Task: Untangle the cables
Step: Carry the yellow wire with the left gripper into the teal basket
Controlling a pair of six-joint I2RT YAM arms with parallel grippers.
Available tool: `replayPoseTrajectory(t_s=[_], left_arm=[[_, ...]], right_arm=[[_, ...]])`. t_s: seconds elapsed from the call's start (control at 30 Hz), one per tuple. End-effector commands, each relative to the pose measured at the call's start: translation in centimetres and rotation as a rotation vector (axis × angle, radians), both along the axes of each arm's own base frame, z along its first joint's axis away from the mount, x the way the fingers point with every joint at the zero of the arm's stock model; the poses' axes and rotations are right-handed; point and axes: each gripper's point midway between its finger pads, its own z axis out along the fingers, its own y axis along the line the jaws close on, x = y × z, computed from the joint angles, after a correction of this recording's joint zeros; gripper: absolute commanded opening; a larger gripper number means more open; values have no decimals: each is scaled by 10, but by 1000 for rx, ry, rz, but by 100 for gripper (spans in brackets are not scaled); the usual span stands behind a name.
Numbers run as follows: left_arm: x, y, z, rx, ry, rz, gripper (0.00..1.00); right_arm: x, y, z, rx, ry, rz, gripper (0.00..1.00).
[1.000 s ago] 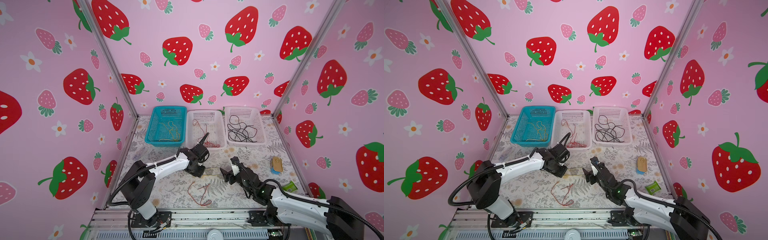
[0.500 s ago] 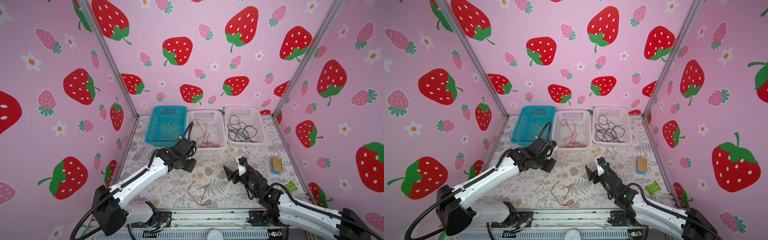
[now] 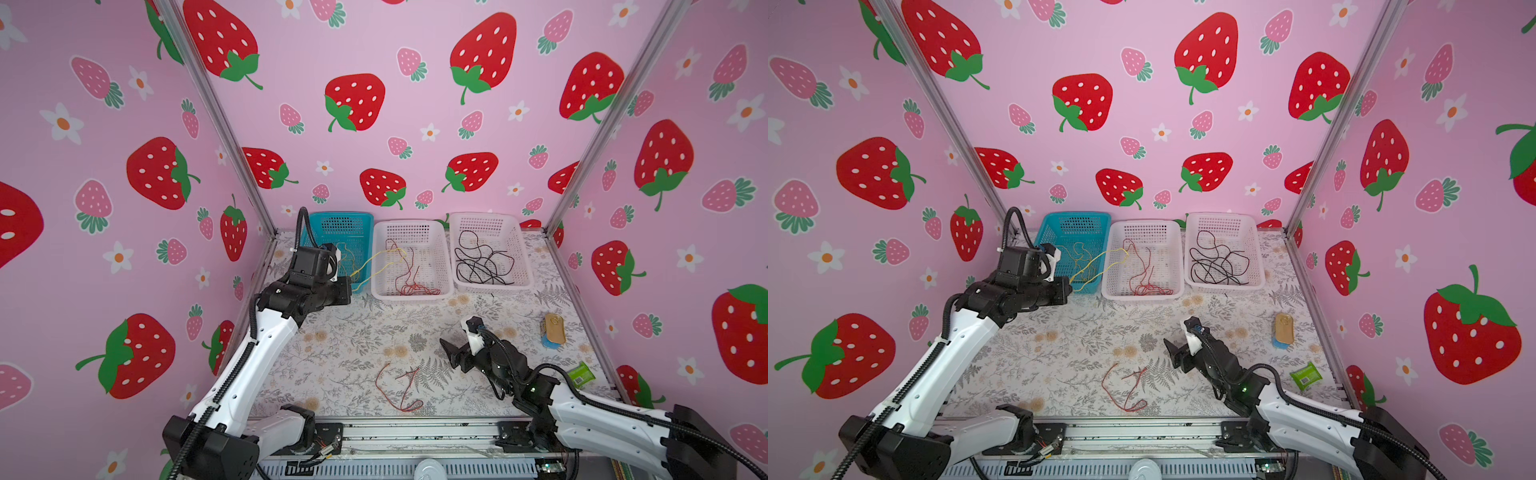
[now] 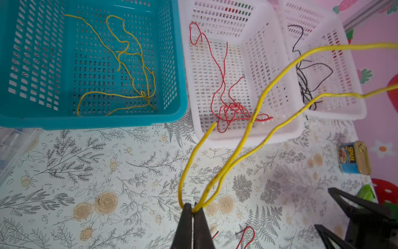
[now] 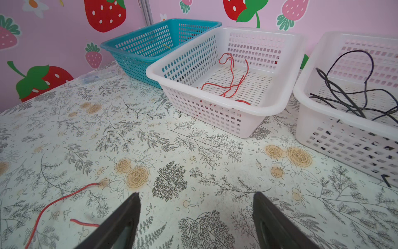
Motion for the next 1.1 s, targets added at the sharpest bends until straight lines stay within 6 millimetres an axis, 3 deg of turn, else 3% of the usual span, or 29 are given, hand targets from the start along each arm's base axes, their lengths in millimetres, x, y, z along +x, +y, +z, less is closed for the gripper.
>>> replayPoseTrajectory(t_s=[0.0, 0.27, 0.43, 0.73, 1.07], left_arm=[[33, 4, 20, -109, -36, 58, 0], [91, 48, -12, -129, 39, 229, 0], [112, 58, -36, -133, 95, 269, 0], [127, 75, -81, -100, 201, 327, 0], [134, 81, -99, -114, 252, 357, 2]], right_arm=[[1, 8, 10, 11, -25, 19, 83], [2, 10, 6, -5, -18, 21, 83], [2, 11, 7, -2, -18, 27, 83], [1, 12, 9, -1, -20, 33, 82], [0, 13, 9, 1, -19, 39, 82]])
